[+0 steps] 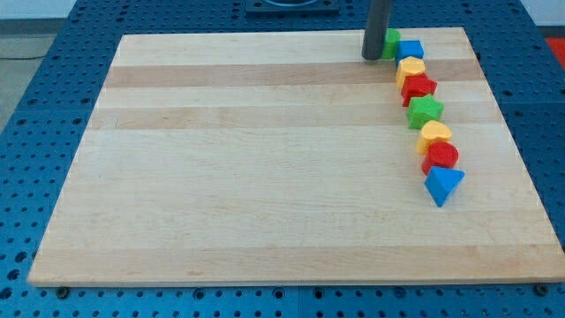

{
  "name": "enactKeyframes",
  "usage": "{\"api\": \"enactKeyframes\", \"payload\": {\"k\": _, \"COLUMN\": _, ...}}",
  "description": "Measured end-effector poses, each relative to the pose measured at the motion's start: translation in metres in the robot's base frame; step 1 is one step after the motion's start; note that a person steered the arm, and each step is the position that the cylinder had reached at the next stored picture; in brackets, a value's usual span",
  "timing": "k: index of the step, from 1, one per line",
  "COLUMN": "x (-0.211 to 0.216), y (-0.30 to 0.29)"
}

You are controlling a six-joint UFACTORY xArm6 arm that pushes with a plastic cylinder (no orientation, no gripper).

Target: Push the green circle to the top of the blue cube

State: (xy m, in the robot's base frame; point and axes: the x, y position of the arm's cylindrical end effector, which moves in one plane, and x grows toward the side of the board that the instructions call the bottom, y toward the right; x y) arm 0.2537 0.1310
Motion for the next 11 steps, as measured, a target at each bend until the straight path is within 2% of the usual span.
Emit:
{"api": "enactKeyframes", "payload": {"k": 2, "x": -0.007, "y": 0.011}}
{"api": "enactKeyframes", "payload": {"k": 4, "x": -0.027, "y": -0.012}}
{"api": "enactKeyframes", "payload": {"k": 11, "x": -0.037, "y": 0.034}}
